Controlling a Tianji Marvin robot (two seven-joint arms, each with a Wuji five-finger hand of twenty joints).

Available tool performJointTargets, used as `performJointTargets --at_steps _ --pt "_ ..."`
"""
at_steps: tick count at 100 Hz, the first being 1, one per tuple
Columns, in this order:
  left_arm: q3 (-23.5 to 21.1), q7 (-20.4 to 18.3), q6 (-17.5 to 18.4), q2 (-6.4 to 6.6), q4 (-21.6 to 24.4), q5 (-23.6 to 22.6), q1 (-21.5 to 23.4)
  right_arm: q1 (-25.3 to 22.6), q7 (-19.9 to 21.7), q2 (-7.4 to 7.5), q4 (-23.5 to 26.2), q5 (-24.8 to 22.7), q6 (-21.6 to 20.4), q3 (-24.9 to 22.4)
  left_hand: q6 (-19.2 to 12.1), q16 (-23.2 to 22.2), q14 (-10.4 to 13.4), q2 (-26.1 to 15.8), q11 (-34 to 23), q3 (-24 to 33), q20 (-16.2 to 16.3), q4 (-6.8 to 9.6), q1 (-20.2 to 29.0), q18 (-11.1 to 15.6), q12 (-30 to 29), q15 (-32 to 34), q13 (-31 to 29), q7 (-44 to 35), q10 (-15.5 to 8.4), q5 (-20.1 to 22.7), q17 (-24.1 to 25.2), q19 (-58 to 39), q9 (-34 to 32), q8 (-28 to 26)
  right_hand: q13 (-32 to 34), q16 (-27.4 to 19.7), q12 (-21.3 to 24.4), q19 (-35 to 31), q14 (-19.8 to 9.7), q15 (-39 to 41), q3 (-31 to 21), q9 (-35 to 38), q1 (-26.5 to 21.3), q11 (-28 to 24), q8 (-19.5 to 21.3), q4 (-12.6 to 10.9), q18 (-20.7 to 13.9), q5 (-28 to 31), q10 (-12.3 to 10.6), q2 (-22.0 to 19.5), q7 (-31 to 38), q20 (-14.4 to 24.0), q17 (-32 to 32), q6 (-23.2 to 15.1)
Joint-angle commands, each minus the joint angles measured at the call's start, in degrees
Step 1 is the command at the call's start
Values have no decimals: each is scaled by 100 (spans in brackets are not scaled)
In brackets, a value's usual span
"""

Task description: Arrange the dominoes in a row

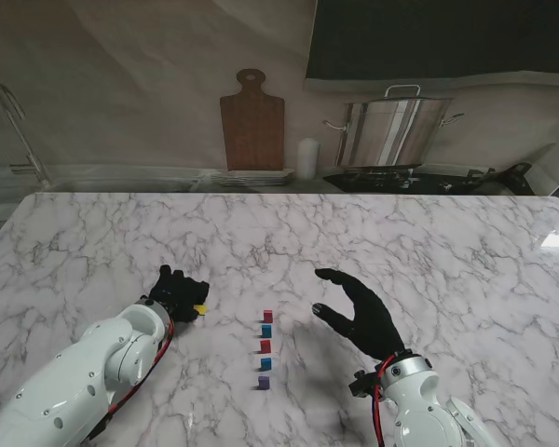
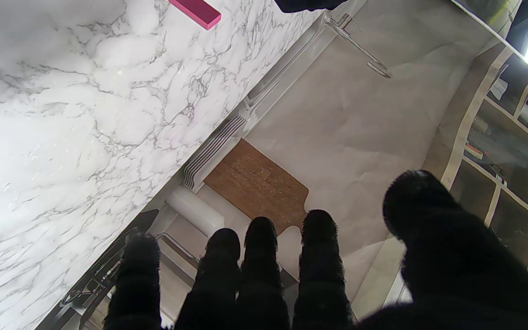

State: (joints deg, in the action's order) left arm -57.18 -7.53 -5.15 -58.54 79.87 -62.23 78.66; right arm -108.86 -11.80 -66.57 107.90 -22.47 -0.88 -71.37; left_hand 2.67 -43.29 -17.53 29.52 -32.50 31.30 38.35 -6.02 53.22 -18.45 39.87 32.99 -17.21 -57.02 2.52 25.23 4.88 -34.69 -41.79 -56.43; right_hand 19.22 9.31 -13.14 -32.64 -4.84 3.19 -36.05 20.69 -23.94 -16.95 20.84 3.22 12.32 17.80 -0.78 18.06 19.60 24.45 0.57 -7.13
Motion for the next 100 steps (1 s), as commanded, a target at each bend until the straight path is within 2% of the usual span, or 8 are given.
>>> performJointTargets --at_steps 1,14,26,40,59,76,88,100 --pt "51 -77 28 -4 -122 22 24 -27 6 -4 9 9 26 -5 -227 67 -28 206 722 330 -65 -48 174 -69 -432 -19 -122 -445 -261 -104 45 -231 -433 -390 86 22 -43 -39 -27 45 -104 -40 -169 -84 80 -123 -26 -100 -6 -61 74 80 17 -51" --pt "65 -5 42 -10 -155 32 9 -28 11 -3 11 7 25 -6 -402 75 86 394 1425 194 -198 -68 399 -60 253 81 -346 -664 -430 -125 50 -481 -1343 -830 83 22 -43 -40 -30 44 -101 -39 -169 -86 80 -122 -27 -103 -19 -62 73 80 15 -50" --pt "67 40 80 -11 -177 29 1 -29 13 -2 13 4 26 -5 -563 60 195 448 1173 228 -206 -71 453 -52 593 151 -459 -620 -535 -187 39 -541 -1592 -840 87 23 -43 -41 -31 45 -102 -37 -173 -86 79 -123 -21 -110 -21 -61 70 80 13 -53" --pt "55 48 134 -4 -179 -7 3 -28 15 -1 14 -3 29 -2 -330 74 218 493 915 277 -264 -93 432 -61 535 152 -424 416 -696 -391 46 -563 -1461 -138 90 23 -43 -40 -24 46 -102 -40 -172 -84 80 -122 -25 -106 -12 -58 72 79 15 -50" --pt "29 25 192 4 -160 -37 13 -28 13 -1 15 -9 33 3 240 75 143 499 693 280 -344 -102 423 -84 431 140 -396 1486 -712 137 53 -479 -1424 1025 85 22 -43 -40 -28 44 -101 -39 -170 -86 79 -121 -25 -110 -19 -52 70 79 17 -54" --pt "0 51 218 -1 -145 -17 36 -25 16 0 13 -10 38 7 -515 46 59 279 685 -11 -383 -46 321 -116 879 68 -296 1251 -595 961 72 -235 -1308 1787 86 23 -42 -40 -29 45 -105 -46 -167 -82 80 -122 -26 -105 -13 -57 72 78 15 -50" --pt "-3 52 198 -10 -134 34 47 -27 17 0 14 -9 39 5 -508 -14 -38 98 638 -358 -330 16 71 -122 1167 35 -147 1051 -420 1063 96 -24 -979 2083 87 23 -42 -41 -28 45 -104 -44 -165 -82 80 -121 -25 -106 -11 -55 72 78 14 -56" --pt "12 69 155 -20 -130 74 46 -27 12 -1 15 -9 38 3 -474 -66 -79 -19 165 -595 -196 60 -4 -121 917 27 -78 995 -353 1107 97 128 -640 2093 95 24 -42 -41 -31 47 -106 -39 -169 -83 81 -121 -25 -104 -12 -56 73 77 14 -50"
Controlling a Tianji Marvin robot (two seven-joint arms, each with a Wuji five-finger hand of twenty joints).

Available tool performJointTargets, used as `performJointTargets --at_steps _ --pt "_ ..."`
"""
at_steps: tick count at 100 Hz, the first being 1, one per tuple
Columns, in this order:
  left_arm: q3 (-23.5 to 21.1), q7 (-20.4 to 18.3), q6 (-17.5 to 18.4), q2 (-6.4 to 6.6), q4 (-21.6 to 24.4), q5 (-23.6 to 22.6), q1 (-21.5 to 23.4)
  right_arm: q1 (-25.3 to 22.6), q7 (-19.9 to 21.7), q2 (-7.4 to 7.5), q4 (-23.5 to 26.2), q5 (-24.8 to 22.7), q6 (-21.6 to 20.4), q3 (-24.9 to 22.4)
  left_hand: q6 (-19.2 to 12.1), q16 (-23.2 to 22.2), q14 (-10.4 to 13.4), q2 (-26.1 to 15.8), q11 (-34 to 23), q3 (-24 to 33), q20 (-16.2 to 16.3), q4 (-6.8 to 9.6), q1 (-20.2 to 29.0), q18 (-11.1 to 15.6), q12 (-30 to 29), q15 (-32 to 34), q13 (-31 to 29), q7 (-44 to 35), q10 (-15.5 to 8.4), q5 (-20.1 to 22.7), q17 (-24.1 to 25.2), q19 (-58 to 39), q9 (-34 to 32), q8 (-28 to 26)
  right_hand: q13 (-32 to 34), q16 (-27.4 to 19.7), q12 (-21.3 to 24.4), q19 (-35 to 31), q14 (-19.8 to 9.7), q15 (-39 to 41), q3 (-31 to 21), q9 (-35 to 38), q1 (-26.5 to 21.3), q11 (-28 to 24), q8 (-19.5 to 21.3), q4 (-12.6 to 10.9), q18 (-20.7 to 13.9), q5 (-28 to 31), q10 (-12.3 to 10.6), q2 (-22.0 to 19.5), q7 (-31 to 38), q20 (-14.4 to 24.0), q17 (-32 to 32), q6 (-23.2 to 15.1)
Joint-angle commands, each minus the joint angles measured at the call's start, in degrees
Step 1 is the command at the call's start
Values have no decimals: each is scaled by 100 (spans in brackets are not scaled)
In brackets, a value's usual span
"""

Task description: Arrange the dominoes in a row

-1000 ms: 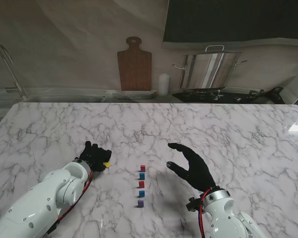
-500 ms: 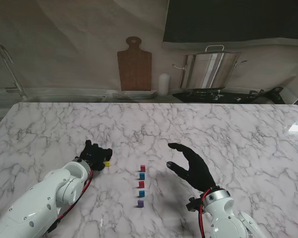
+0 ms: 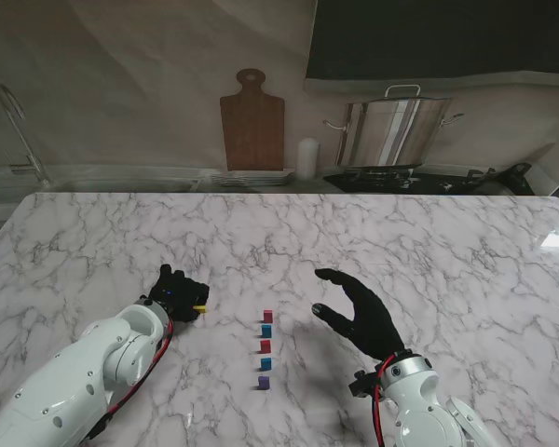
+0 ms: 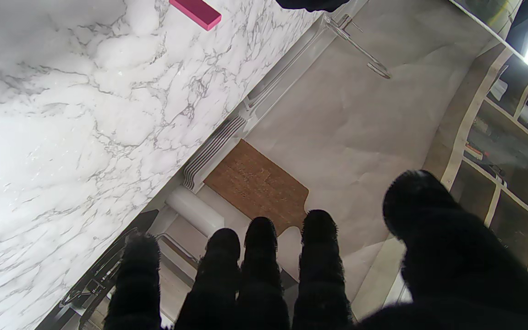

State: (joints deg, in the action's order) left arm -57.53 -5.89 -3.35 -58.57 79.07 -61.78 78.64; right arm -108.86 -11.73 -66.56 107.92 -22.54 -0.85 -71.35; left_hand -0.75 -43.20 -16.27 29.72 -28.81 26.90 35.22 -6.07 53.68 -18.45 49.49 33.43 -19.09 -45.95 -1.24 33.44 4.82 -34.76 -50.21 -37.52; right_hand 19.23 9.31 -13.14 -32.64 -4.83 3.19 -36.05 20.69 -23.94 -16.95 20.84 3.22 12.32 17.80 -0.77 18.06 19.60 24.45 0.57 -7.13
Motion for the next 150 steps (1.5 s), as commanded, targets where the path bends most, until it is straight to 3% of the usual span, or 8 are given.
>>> performJointTargets --at_steps 1,56,81,102,116,127,142,150 --pt "50 -94 -27 -18 -50 33 47 -26 5 -3 13 -2 35 0 -140 -76 -209 -47 -212 -160 118 65 -56 -123 -45 -15 110 -115 23 290 107 139 208 200 93 24 -42 -41 -29 47 -107 -39 -172 -84 81 -122 -25 -103 -11 -56 73 77 14 -52" --pt "154 -31 -137 -39 -33 53 -34 -39 -1 -7 18 23 29 -26 -400 -139 -245 -278 100 -393 316 118 334 -118 245 40 203 -884 85 625 103 211 272 163 93 24 -43 -43 -23 47 -103 -38 -167 -86 82 -122 -24 -98 -11 -63 76 76 13 -54" --pt "-103 55 -136 -78 260 75 133 -41 2 -7 17 25 29 -29 -298 -183 -273 -86 -848 -300 314 72 277 -127 -383 85 504 -994 361 884 110 438 1722 550 95 24 -43 -45 -30 48 -103 -39 -168 -87 80 -122 -22 -102 -11 -66 74 75 12 -52" --pt "-330 79 -136 -114 567 159 295 -47 2 -7 21 29 28 -33 -335 -809 -119 -33 -2393 -311 431 60 265 -143 1724 884 555 -990 198 963 111 435 1696 647 94 24 -42 -48 -29 48 -98 -42 -169 -84 80 -123 -23 -105 -18 -67 74 77 10 -50" --pt "-433 18 -144 -131 741 268 360 -46 4 -6 22 28 24 -28 -434 -1069 52 -43 -3049 -395 504 78 234 -137 1816 1272 231 -941 -273 1008 93 261 940 679 93 24 -42 -49 -32 47 -97 -40 -171 -84 80 -123 -22 -102 -12 -64 75 77 9 -54" --pt "-462 18 -154 -151 820 390 375 -47 7 -5 23 30 21 -26 -493 -902 163 -44 -2501 -405 471 96 246 -118 1161 1095 -33 -896 -516 1002 87 194 231 643 89 23 -42 -49 -35 45 -101 -42 -172 -83 79 -124 -22 -105 -8 -65 74 77 10 -48" --pt "-452 -17 -175 -167 931 500 379 -51 2 -6 26 32 19 -28 -624 -586 155 -50 -119 -405 453 109 269 -95 189 823 -291 -884 -583 925 79 -7 -697 609 91 23 -43 -50 -32 46 -99 -38 -166 -86 80 -123 -22 -104 -5 -70 75 77 11 -54" --pt "-425 22 -220 -181 971 529 375 -51 1 -6 25 30 17 -27 -633 -506 175 -62 478 -380 495 98 272 -92 -300 748 -481 -891 -488 913 54 -197 -1056 615 93 24 -43 -50 -31 48 -97 -41 -166 -86 80 -123 -22 -101 -20 -68 77 77 11 -55"
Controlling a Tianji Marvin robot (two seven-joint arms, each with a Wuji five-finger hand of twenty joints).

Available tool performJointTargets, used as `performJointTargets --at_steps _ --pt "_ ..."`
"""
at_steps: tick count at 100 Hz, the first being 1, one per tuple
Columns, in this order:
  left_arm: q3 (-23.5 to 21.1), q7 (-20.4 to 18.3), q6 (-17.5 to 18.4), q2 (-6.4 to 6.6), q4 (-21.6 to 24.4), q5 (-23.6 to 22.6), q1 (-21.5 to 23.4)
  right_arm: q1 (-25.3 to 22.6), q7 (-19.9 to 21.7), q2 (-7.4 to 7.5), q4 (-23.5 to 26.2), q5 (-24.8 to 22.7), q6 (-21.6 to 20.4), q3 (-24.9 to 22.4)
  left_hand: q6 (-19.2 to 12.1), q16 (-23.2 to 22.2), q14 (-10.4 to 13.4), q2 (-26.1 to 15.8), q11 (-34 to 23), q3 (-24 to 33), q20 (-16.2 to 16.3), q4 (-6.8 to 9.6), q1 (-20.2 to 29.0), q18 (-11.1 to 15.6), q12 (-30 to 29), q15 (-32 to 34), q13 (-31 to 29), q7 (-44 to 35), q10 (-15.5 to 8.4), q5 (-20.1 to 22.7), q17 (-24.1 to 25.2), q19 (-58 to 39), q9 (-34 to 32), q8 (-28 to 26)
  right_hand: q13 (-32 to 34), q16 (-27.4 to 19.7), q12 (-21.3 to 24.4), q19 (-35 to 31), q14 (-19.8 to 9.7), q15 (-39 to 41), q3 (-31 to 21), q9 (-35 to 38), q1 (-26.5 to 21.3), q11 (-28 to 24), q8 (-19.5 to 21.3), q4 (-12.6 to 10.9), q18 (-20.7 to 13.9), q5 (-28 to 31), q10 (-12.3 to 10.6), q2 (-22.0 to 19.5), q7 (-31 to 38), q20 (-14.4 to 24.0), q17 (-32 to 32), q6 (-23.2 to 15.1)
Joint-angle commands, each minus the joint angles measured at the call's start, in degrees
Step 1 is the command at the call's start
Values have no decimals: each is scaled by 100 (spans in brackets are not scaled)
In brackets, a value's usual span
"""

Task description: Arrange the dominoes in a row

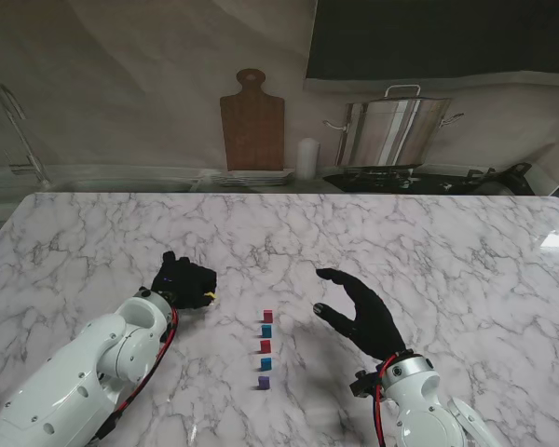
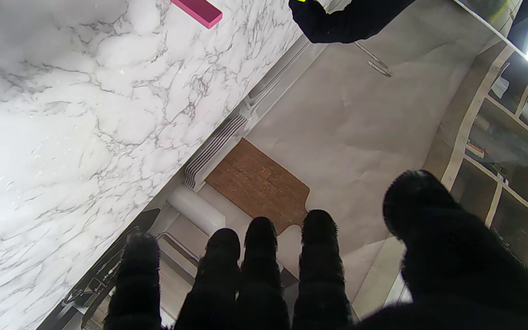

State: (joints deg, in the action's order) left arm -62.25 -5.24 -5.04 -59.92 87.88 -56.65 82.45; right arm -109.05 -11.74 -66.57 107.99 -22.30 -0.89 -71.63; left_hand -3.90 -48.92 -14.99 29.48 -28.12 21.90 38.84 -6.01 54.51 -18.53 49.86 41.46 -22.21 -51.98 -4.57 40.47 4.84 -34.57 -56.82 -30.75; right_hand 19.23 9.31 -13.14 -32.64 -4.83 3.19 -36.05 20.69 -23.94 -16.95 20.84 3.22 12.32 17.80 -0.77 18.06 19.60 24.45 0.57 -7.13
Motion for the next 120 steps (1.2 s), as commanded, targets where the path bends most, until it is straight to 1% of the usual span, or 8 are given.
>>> performJointTargets --at_steps 1,21,26,33,46,64,87,120 --pt "51 -33 -60 -49 94 24 -7 -33 2 -5 18 6 20 2 -314 70 51 -36 467 123 139 90 197 -82 -388 -55 -197 -288 -138 207 55 -247 -439 -60 91 23 -43 -50 -29 47 -98 -39 -167 -86 80 -124 -22 -101 -21 -68 77 76 11 -53" --pt "179 126 -246 -115 154 293 -48 -28 5 -3 15 -5 22 12 -252 165 57 -18 1119 248 72 62 247 -89 -995 -135 -408 -386 109 156 55 -670 -966 -36 98 24 -43 -50 -37 49 -95 -37 -165 -85 79 -124 -19 -100 -9 -69 76 77 14 -53" --pt "215 86 -283 -121 178 386 -63 -26 6 -3 15 -8 27 15 -256 10 -78 -19 442 241 -68 62 238 -112 110 -33 23 -412 238 165 84 -501 -129 -14 95 24 -42 -51 -33 48 -97 -38 -170 -84 79 -124 -20 -104 -17 -67 74 77 12 -49" --pt "264 83 -301 -124 171 385 -93 -22 9 -2 15 -11 35 20 -280 -331 -88 -15 -1411 160 29 81 229 -115 1008 195 327 -407 217 190 95 -320 803 11 96 24 -43 -51 -32 48 -96 -36 -168 -85 78 -124 -19 -105 -8 -68 73 77 11 -51" --pt "334 157 -343 -149 150 475 -142 -20 15 -1 16 -9 37 23 -275 -360 9 -41 -1841 139 127 89 236 -89 1080 312 157 -396 -77 177 88 -368 450 4 96 24 -43 -51 -28 49 -93 -39 -169 -84 79 -125 -18 -104 -8 -74 74 77 10 -53" --pt "411 266 -433 -196 155 660 -194 -26 10 -4 15 12 26 9 -210 -114 1 -38 -793 96 196 86 280 -97 150 84 -177 -356 -373 132 79 -428 -334 -100 96 25 -42 -51 -27 48 -88 -39 -166 -81 80 -126 -23 -98 -1 -73 76 78 12 -56" --pt "539 340 -528 -248 98 909 -303 -21 2 -7 9 20 33 2 99 285 15 -201 824 147 197 92 396 -128 -1207 -266 -741 -465 -127 -121 59 -911 -1106 -224 110 27 -44 -50 -17 50 -83 -33 -169 -82 79 -126 -17 -104 -18 -77 73 78 12 -52" --pt "842 482 -777 -359 -177 1360 -602 -16 21 -3 2 20 38 1 494 610 -5 -416 1360 316 39 113 509 -22 -1782 -645 -820 -719 151 -531 67 -1212 -1208 -381 114 27 -44 -48 -21 49 -79 -33 -167 -82 79 -127 -21 -101 -18 -82 74 78 10 -58"
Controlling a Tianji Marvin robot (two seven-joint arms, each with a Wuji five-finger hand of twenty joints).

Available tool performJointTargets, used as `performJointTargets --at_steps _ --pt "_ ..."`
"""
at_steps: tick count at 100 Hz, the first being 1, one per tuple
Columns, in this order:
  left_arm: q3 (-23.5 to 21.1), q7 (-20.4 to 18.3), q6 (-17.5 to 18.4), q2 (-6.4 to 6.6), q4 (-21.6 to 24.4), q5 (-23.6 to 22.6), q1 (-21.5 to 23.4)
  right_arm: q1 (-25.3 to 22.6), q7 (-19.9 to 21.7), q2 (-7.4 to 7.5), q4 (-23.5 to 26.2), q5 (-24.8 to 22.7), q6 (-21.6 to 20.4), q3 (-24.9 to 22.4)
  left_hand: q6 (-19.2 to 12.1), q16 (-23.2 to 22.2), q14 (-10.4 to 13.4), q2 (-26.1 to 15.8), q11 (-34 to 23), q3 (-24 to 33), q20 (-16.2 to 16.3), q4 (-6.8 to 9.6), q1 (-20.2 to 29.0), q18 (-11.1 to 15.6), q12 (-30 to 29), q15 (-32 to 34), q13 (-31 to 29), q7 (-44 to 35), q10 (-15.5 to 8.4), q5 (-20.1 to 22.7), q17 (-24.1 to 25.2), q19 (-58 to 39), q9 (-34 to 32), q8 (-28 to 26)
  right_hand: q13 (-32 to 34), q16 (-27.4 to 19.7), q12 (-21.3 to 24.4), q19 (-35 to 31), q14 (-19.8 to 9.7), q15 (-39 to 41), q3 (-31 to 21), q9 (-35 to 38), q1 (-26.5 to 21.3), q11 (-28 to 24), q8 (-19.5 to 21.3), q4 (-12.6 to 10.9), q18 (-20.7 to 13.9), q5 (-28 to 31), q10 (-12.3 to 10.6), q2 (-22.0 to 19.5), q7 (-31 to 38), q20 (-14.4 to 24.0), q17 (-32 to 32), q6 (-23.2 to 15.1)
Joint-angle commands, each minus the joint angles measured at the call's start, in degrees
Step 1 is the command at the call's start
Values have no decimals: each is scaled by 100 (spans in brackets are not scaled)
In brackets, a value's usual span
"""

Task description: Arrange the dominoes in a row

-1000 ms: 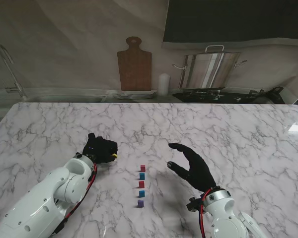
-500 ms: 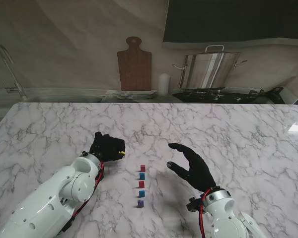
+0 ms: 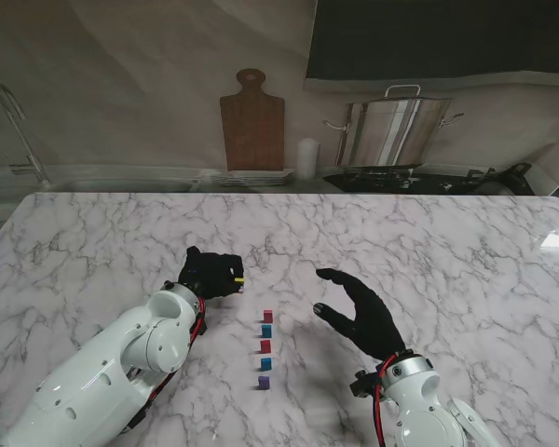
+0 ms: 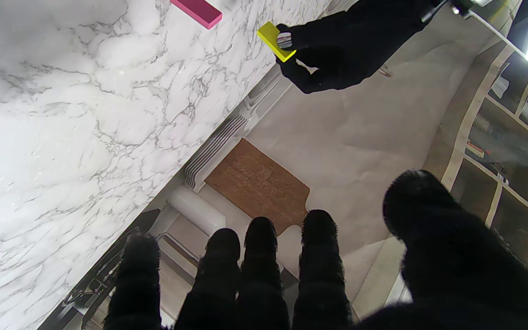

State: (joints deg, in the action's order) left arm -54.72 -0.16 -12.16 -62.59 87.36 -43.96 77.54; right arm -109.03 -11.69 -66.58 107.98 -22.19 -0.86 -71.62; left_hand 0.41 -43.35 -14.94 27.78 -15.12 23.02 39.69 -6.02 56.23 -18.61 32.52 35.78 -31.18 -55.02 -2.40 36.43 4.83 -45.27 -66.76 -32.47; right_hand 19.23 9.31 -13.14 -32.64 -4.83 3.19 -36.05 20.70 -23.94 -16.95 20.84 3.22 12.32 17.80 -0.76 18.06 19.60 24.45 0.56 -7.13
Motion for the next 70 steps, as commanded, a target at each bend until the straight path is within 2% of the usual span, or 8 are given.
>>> performJointTargets --at_steps 1,11,19,22,31,45,70 --pt "107 -16 -75 -98 -141 106 -126 -18 17 -3 3 10 36 0 44 47 -15 -243 57 192 -71 115 351 -27 -33 -64 100 -419 -58 -125 65 -110 -202 -205 112 27 -44 -48 -20 48 -79 -33 -168 -83 79 -127 -21 -102 -16 -81 73 78 11 -58" --pt "266 95 -164 -154 -297 237 -275 -16 22 -3 2 11 42 -3 -149 -44 -78 -237 -32 74 -156 139 424 -74 150 39 348 -404 -12 -76 80 41 -43 -172 112 27 -44 -47 -16 48 -79 -33 -165 -83 80 -127 -12 -101 -18 -81 74 78 13 -58" --pt "371 110 -219 -180 -362 318 -371 -13 23 -3 2 14 52 -9 -293 -284 -139 -223 -682 -107 -158 181 457 -86 1129 242 796 -349 90 38 101 324 659 -118 110 27 -43 -47 -14 48 -82 -37 -170 -80 80 -128 -12 -104 -19 -79 73 78 12 -59" --pt "413 112 -234 -182 -384 299 -408 -13 23 -4 1 19 55 -12 -318 -341 -125 -200 -815 -146 -126 183 441 -88 1243 296 829 -332 106 85 96 353 737 -95 114 27 -43 -47 -20 49 -83 -37 -172 -80 80 -128 -13 -104 -18 -78 73 78 12 -56" --pt "509 143 -269 -206 -445 326 -495 -11 26 -5 -2 28 62 -20 -303 -359 -76 -187 -781 -151 -34 166 444 -95 1085 338 772 -302 94 138 94 345 628 -41 114 27 -44 -47 -17 49 -83 -33 -170 -83 80 -127 -14 -101 -26 -78 74 79 12 -57" --pt "676 214 -325 -249 -560 381 -621 -16 27 -6 -2 38 58 -31 -258 -320 9 -172 -430 -111 90 149 433 -69 693 363 612 -322 77 137 75 234 338 12 112 27 -45 -48 -25 49 -83 -34 -169 -83 80 -127 -12 -102 -16 -77 74 80 10 -57" --pt "1004 358 -316 -353 -799 617 -797 -21 26 -7 -8 48 54 -44 -181 -309 68 -218 -270 -37 95 149 457 -63 604 403 562 -383 137 32 63 158 294 6 112 27 -45 -48 -22 48 -87 -33 -170 -84 80 -127 -16 -105 -19 -76 73 80 7 -57"
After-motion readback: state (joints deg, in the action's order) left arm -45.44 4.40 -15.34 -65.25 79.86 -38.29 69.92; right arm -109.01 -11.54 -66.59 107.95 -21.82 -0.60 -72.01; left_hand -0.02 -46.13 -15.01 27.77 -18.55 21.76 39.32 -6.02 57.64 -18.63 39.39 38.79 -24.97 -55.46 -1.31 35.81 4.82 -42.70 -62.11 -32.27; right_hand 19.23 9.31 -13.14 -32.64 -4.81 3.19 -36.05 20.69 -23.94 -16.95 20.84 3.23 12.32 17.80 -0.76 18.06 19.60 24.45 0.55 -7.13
